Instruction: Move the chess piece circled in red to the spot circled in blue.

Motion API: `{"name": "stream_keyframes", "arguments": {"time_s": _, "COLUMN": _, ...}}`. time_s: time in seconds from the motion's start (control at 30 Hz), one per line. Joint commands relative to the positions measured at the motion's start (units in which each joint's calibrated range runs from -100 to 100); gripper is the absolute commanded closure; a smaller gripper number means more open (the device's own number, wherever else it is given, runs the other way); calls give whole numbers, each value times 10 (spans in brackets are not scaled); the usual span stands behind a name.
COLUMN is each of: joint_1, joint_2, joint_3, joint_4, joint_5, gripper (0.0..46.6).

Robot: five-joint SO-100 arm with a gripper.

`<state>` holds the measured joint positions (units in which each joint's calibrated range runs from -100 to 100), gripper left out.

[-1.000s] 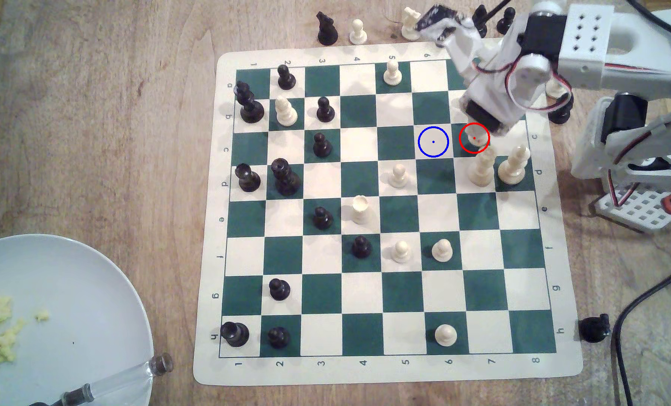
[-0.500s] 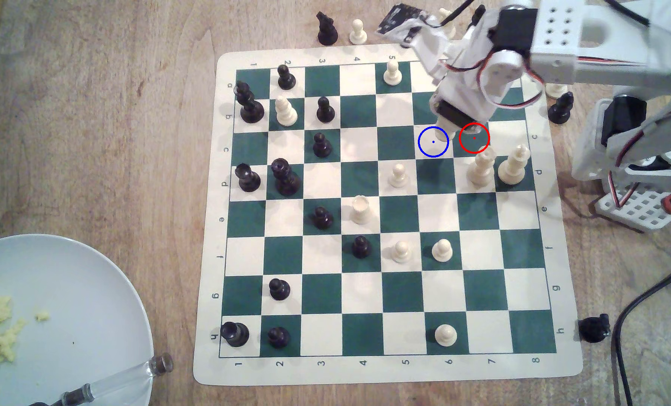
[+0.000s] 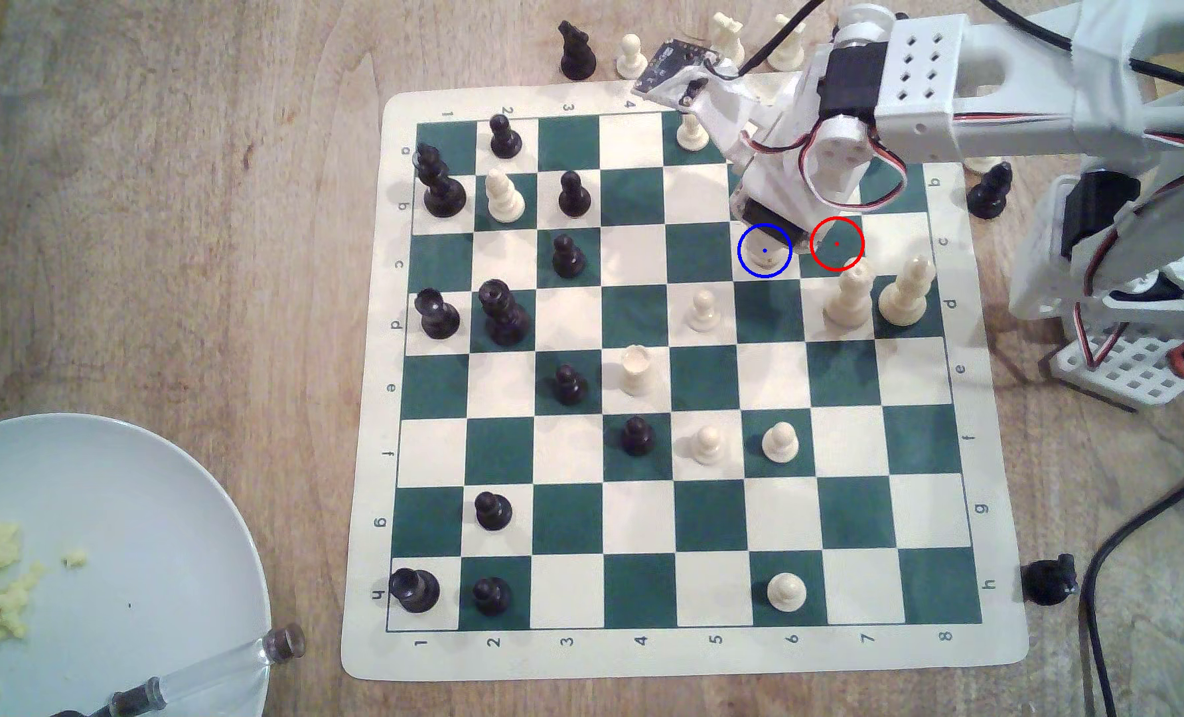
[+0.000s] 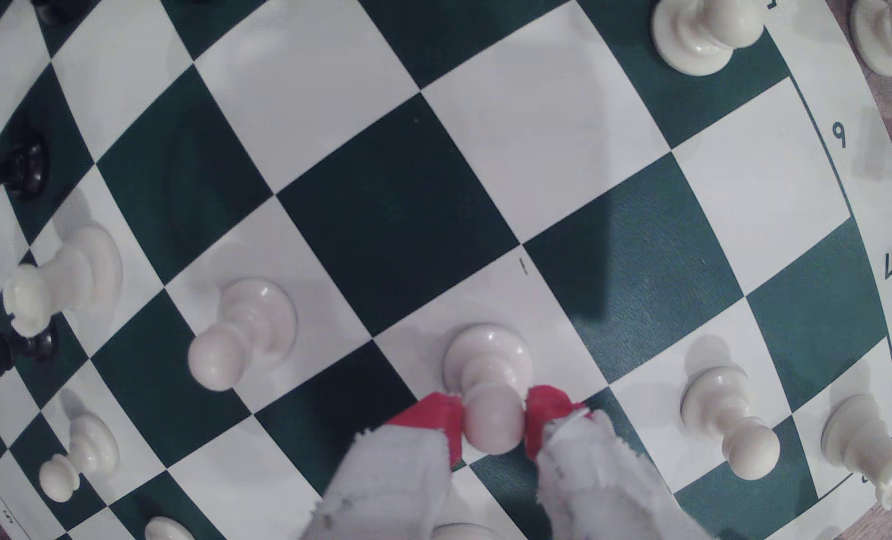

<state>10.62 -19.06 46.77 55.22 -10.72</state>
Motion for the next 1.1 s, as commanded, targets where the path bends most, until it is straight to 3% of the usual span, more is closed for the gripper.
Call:
{"name": "stream_keyframes", "arguments": {"time_s": 0.0, "joint_1": 6, "joint_2": -4, "joint_3": -52, "joint_4": -7, "joint_5": 2, "gripper": 464}}
{"name": "stream_keyframes", "arguments": {"time_s": 0.27, "joint_1": 5, "joint_2": 2, "joint_3": -50, "joint_4": -10, "joint_5": 2, "gripper": 453}}
{"name": "stream_keyframes", "arguments": {"time_s": 0.37, "joint_1": 6, "joint_2": 2, "joint_3": -48, "joint_4": -10, "joint_5": 3, "gripper": 398}}
{"name": "stream_keyframes", "arguments": {"time_s": 0.43, "joint_1": 7, "joint_2": -5, "joint_3": -44, "joint_4": -10, "joint_5": 3, "gripper": 322}}
{"name": "stream_keyframes", "arguments": {"time_s": 0.7, "joint_1": 33, "joint_2": -64, "joint_3": -32, "joint_4": 6, "joint_5": 3, "gripper": 247}}
{"name": "stream_keyframes", "arguments": {"time_s": 0.83, "joint_1": 26, "joint_2": -202, "joint_3": 41, "joint_4": -33, "joint_5": 6, "gripper": 202}}
{"name": "stream_keyframes", "arguments": {"time_s": 0.9, "joint_1": 11, "joint_2": -258, "joint_3": 52, "joint_4": -37, "joint_5": 9, "gripper": 219}}
{"name": "stream_keyframes", "arguments": {"time_s": 1.07, "joint_1": -47, "joint_2": -286, "joint_3": 82, "joint_4": -44, "joint_5": 9, "gripper": 337}}
